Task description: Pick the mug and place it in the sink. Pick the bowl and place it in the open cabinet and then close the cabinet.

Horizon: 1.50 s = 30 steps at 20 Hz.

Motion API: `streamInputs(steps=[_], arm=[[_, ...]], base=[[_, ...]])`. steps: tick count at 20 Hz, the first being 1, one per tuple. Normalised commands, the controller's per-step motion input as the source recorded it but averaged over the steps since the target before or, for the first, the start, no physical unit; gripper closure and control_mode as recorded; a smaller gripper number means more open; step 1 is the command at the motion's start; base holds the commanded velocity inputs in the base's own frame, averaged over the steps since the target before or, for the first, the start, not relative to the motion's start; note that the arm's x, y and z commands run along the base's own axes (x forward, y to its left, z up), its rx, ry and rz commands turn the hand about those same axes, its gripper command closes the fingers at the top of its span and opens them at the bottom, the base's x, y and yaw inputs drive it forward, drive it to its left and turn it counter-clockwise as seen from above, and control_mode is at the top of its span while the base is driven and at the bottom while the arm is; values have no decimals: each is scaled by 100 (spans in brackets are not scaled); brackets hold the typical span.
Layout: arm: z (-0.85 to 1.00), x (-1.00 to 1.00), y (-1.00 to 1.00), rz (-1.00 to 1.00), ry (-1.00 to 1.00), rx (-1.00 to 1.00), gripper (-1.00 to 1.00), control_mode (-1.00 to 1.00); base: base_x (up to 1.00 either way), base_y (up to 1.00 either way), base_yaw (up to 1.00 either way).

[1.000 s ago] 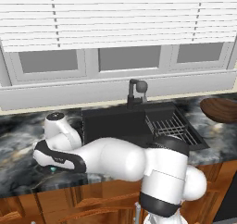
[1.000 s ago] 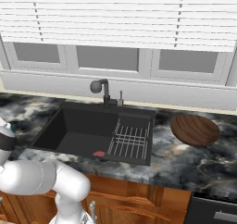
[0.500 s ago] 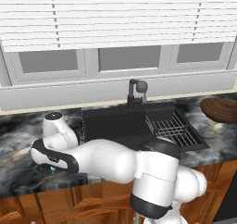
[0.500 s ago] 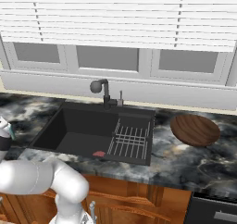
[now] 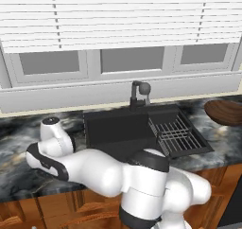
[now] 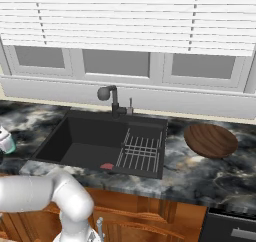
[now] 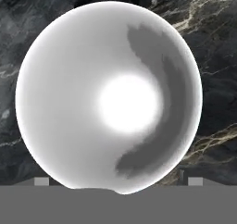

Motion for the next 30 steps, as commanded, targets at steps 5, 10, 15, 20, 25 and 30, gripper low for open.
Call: streamInputs(steps=[5,10,15,20,25,30], arm=[[-23,22,22,0,0,0,100,-100],[-15,-1,3,-1,0,0,100,-100],[-23,-12,-15,-1,1,0,100,-100],[-12,-28,-25,-9,1,0,100,-100],[16,-50,-4,-8,-12,-3,100,-100],[71,-24,-51,-2,-40,-8,100,-100]], base=[[0,0,0],[0,0,0],[0,0,0],[0,0,0],[0,0,0],[0,0,0]])
